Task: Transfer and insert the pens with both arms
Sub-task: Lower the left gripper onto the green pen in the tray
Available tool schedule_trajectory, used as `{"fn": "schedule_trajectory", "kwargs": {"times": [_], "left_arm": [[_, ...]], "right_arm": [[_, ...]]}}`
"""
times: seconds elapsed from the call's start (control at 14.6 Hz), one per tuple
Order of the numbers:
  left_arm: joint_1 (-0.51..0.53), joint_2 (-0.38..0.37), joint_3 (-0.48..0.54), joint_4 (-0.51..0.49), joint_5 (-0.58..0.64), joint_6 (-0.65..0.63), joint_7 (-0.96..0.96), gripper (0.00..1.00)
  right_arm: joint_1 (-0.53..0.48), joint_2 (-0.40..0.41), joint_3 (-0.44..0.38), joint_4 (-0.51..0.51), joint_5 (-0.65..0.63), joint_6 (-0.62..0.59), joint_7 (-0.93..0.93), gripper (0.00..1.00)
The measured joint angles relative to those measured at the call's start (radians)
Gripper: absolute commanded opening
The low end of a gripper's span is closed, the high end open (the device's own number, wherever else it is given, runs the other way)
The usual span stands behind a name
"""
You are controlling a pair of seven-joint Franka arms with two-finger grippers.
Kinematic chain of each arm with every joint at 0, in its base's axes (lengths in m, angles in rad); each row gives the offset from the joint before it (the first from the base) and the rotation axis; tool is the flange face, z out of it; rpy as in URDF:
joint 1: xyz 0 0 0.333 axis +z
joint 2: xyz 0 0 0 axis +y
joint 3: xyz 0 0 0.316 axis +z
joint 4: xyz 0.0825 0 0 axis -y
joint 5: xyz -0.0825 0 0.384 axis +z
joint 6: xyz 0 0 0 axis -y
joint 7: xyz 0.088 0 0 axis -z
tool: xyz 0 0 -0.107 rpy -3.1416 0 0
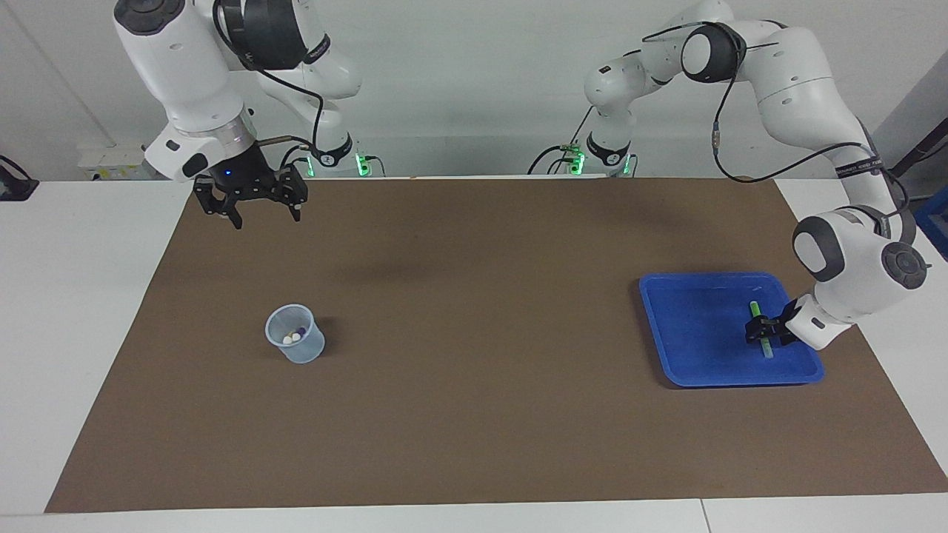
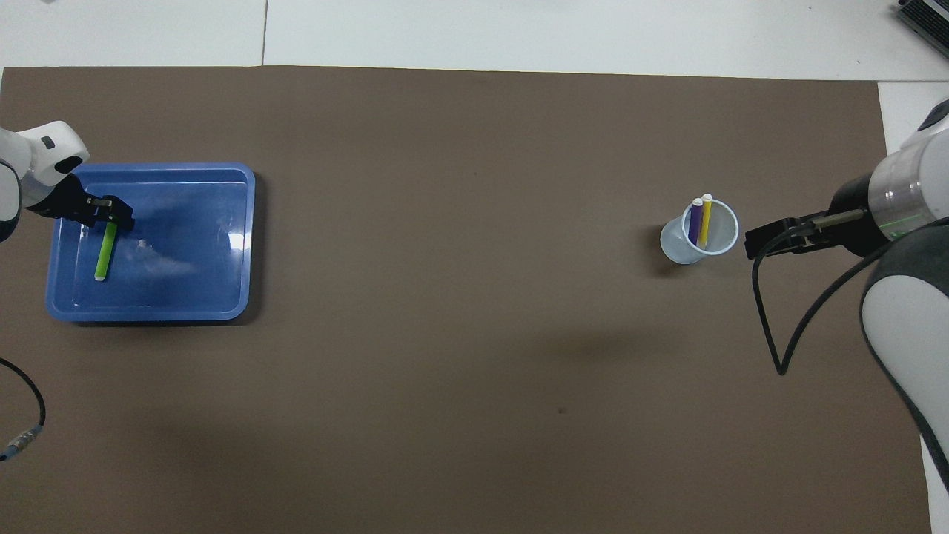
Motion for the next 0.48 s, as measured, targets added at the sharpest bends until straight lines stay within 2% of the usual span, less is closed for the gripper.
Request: {"fn": "schedule_trajectory", "kwargs": {"times": [0.27, 0.48], "left_arm": [[0.0, 0.0, -0.001, 0.0, 0.0, 0.0, 0.0, 0.62], [0.0, 0.0, -0.001, 0.0, 0.0, 0.0, 0.001, 0.51]], "right_arm": [[0.0, 0.0, 0.0, 0.0, 0.0, 0.0, 0.0, 1.0], [0.0, 0.0, 0.0, 0.0, 0.0, 0.0, 0.0, 1.0]]}}
